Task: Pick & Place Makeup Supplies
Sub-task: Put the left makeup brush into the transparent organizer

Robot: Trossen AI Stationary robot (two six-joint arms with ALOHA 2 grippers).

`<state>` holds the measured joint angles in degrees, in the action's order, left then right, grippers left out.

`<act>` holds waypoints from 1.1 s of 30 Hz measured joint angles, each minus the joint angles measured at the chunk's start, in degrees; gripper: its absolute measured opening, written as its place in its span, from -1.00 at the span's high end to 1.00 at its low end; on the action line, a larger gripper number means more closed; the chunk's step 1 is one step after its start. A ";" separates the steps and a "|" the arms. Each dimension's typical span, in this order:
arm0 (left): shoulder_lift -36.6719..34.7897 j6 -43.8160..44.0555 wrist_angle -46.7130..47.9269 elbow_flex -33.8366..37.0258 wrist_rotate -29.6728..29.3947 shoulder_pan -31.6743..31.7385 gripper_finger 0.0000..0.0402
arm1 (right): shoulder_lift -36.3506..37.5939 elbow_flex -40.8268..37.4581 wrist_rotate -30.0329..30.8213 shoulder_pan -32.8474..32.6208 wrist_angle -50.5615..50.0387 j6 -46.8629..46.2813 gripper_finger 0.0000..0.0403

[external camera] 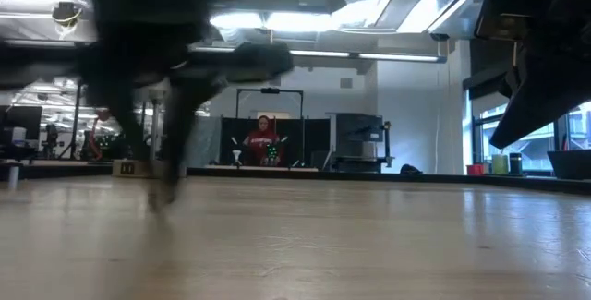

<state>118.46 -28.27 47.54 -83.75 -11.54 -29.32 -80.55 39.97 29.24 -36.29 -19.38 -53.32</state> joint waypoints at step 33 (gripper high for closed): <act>-23.21 141.86 39.00 -1.07 -9.67 -33.38 0.97 | 0.00 0.00 0.78 0.38 6.12 3.31 0.92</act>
<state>95.25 113.60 86.54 -84.82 -21.21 -62.69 -80.55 39.97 30.02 -35.91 -13.26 -50.01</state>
